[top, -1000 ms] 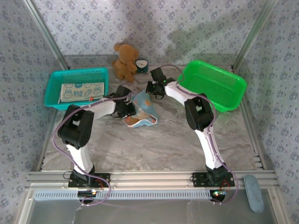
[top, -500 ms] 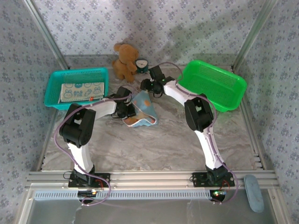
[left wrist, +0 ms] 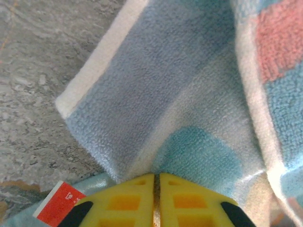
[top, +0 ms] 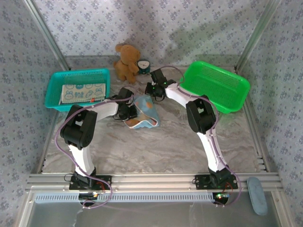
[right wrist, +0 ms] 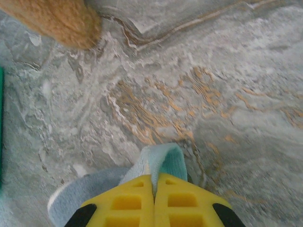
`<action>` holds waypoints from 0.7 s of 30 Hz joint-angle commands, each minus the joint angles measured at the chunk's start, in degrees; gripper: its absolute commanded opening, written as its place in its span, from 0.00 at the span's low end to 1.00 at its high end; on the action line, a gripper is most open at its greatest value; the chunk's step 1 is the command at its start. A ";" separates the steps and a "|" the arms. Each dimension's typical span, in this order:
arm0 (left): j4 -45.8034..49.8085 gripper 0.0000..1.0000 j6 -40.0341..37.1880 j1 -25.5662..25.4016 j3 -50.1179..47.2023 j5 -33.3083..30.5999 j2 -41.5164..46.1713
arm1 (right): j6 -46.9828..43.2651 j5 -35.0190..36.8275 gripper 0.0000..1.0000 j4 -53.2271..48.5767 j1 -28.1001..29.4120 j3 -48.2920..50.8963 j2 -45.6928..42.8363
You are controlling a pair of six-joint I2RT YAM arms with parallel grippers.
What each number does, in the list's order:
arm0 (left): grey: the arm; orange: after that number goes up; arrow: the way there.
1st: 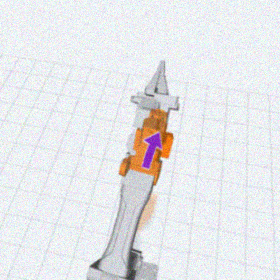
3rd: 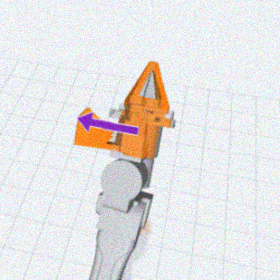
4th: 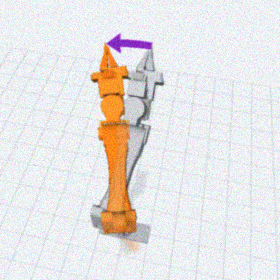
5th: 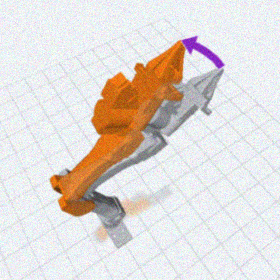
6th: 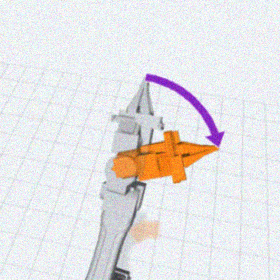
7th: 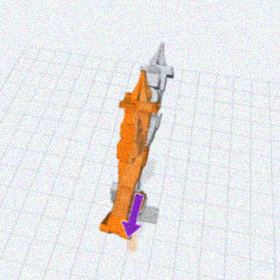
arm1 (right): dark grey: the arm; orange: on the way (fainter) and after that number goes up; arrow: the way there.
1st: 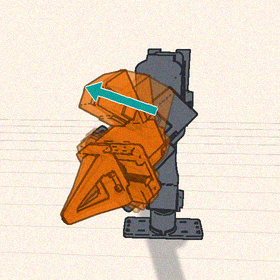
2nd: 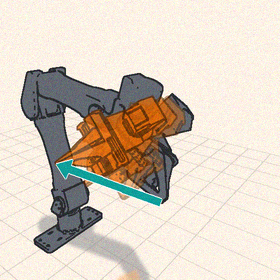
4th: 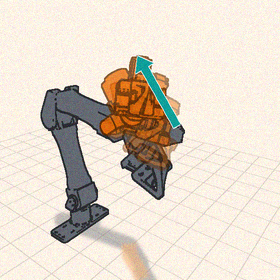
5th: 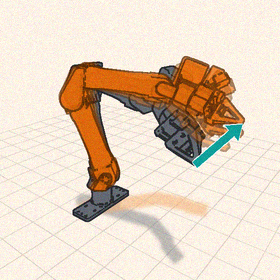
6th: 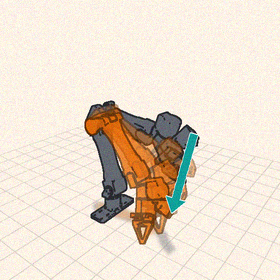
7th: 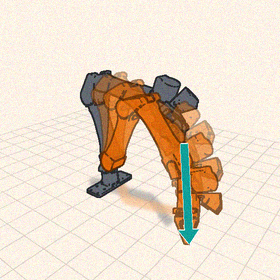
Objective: Fold and stack the towels
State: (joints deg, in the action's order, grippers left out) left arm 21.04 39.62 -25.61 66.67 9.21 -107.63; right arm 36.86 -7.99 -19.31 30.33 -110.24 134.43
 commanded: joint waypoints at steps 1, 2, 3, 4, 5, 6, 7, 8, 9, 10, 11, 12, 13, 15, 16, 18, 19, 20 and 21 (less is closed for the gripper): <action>5.67 0.08 -1.39 1.43 1.87 -5.06 -3.16 | -0.30 -0.27 0.00 0.82 -0.78 3.11 -8.19; 6.06 0.07 -1.55 2.04 2.26 -5.50 -3.62 | -0.30 -0.27 0.00 1.03 -1.01 4.30 -9.73; 6.57 0.06 -1.94 2.82 2.85 -5.98 -4.22 | -2.14 -0.27 0.00 1.16 -1.21 5.61 -11.72; 7.02 0.06 -2.48 3.51 3.49 -6.48 -4.92 | -2.62 -0.21 0.00 1.27 -1.56 7.04 -13.76; 7.50 0.05 -2.86 4.06 4.27 -6.86 -5.52 | -2.94 -0.12 0.00 1.44 -1.71 8.64 -15.50; 8.19 0.05 -3.61 4.77 5.37 -7.26 -6.40 | -3.14 -0.02 0.00 1.71 -2.11 10.28 -17.57; 9.01 0.05 -4.30 5.29 6.83 -7.85 -7.37 | -3.33 -0.01 0.00 1.78 -2.42 12.09 -19.71; 9.89 0.05 -4.97 5.79 8.24 -8.46 -8.16 | -3.78 -0.03 0.00 1.86 -2.77 13.88 -21.45; 10.90 0.05 -5.68 6.28 9.94 -9.12 -9.06 | -4.58 0.06 0.00 2.08 -3.17 15.93 -23.68; 12.06 0.05 -6.34 6.81 11.73 -9.83 -9.86 | -4.85 0.13 0.00 2.34 -3.42 18.08 -25.71; 12.78 0.05 -6.96 7.28 13.27 -10.36 -10.46 | -5.03 0.23 0.00 2.38 -3.57 19.92 -27.40; 13.57 0.05 -7.42 7.78 15.20 -10.97 -11.18 | -5.20 0.44 0.00 2.45 -3.66 21.94 -29.18; 14.39 0.05 -7.87 8.30 17.31 -11.51 -12.01 | -5.30 0.52 0.00 2.48 -3.59 24.44 -31.17; 16.08 0.05 -8.80 9.28 21.62 -11.94 -13.85 | -5.48 1.18 0.00 2.28 -3.43 29.47 -35.19; 16.99 0.05 -9.23 9.67 24.29 -11.92 -14.90 | -5.48 1.70 0.00 2.41 -3.28 32.56 -37.33; 18.95 0.05 -10.11 10.03 28.95 -11.87 -16.80 | -4.48 2.31 0.00 3.59 -2.75 38.70 -41.45; 19.70 0.05 -10.55 10.05 31.26 -11.65 -17.66 | -3.87 2.26 0.00 4.53 -2.08 42.33 -43.33; 20.23 0.05 -10.85 10.05 33.11 -11.30 -18.37 | -3.10 2.75 0.02 4.85 -1.36 45.89 -45.00; 20.85 0.06 -10.94 10.05 35.14 -10.91 -19.14 | -2.38 3.60 0.11 5.10 -0.51 48.38 -46.49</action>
State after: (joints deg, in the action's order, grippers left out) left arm 36.67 31.05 -15.53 96.84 -0.54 -125.21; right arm 33.26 -6.44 -14.70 27.92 -67.53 91.39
